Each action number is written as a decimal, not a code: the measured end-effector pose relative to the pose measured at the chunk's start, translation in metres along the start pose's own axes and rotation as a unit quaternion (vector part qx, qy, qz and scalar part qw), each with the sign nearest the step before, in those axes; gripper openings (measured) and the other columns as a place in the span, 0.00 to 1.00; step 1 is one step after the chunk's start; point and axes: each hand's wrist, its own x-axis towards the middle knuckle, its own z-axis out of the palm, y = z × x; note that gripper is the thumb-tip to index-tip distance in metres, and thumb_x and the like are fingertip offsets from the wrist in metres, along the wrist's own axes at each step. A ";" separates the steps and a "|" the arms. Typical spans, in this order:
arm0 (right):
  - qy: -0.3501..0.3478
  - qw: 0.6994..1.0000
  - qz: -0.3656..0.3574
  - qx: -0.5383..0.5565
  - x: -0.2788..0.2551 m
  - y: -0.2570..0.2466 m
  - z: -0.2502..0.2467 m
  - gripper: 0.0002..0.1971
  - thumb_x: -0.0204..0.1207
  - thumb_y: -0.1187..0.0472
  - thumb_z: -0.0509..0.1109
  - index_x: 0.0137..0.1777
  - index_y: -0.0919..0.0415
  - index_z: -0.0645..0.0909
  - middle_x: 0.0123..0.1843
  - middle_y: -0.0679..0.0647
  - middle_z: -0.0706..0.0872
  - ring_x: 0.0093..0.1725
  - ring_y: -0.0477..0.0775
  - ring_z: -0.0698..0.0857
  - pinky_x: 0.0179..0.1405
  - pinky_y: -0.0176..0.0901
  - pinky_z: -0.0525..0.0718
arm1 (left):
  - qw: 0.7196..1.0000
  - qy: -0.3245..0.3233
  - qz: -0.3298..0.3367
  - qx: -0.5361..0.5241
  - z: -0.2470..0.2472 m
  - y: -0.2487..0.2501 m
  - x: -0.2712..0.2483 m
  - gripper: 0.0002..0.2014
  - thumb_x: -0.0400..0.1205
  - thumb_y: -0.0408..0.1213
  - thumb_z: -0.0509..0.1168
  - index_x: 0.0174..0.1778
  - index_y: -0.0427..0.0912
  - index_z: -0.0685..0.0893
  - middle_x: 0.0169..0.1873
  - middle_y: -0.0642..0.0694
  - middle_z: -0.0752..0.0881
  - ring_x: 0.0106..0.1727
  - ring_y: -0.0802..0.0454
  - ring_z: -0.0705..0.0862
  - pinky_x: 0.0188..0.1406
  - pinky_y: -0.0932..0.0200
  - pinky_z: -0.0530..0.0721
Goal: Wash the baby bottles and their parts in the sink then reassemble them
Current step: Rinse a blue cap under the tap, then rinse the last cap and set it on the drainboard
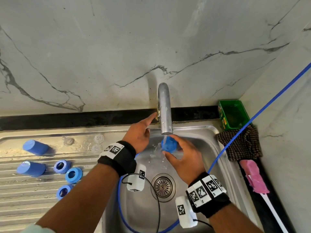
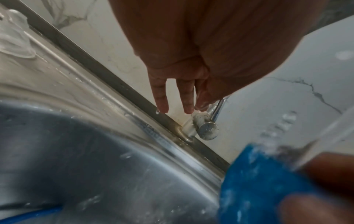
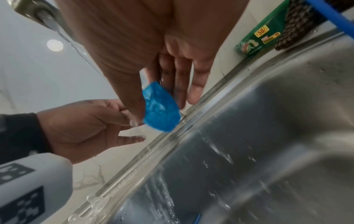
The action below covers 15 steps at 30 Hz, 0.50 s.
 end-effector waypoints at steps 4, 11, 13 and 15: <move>-0.019 1.000 0.005 0.011 0.001 0.002 0.005 0.30 0.72 0.51 0.82 0.74 0.51 0.81 0.65 0.47 0.88 0.60 0.44 0.85 0.65 0.43 0.84 | 1.000 -0.005 0.002 -0.006 0.009 0.002 0.003 0.30 0.87 0.26 0.59 0.84 0.51 0.67 0.71 0.40 0.83 0.67 0.46 0.83 0.72 0.53 0.80; -0.004 1.000 0.008 0.014 0.004 0.003 0.005 0.29 0.72 0.52 0.82 0.74 0.51 0.81 0.64 0.45 0.87 0.58 0.42 0.85 0.64 0.38 0.83 | 0.998 0.049 0.012 -0.022 0.008 0.006 -0.005 0.27 0.85 0.24 0.61 0.79 0.50 0.77 0.65 0.46 0.88 0.63 0.49 0.86 0.70 0.50 0.83; -0.015 1.000 0.005 0.015 0.004 0.002 0.005 0.29 0.72 0.52 0.82 0.74 0.52 0.81 0.65 0.45 0.86 0.58 0.42 0.84 0.65 0.37 0.82 | 0.998 0.048 0.019 -0.035 0.008 0.011 -0.008 0.29 0.84 0.21 0.61 0.80 0.49 0.75 0.68 0.45 0.86 0.69 0.48 0.83 0.73 0.51 0.81; -0.021 1.000 0.000 0.022 0.004 -0.001 0.005 0.30 0.72 0.55 0.82 0.74 0.53 0.80 0.66 0.46 0.86 0.61 0.44 0.85 0.66 0.44 0.84 | 0.998 0.022 0.024 -0.054 0.007 0.017 -0.008 0.36 0.82 0.17 0.60 0.85 0.49 0.67 0.72 0.45 0.83 0.74 0.49 0.79 0.76 0.53 0.77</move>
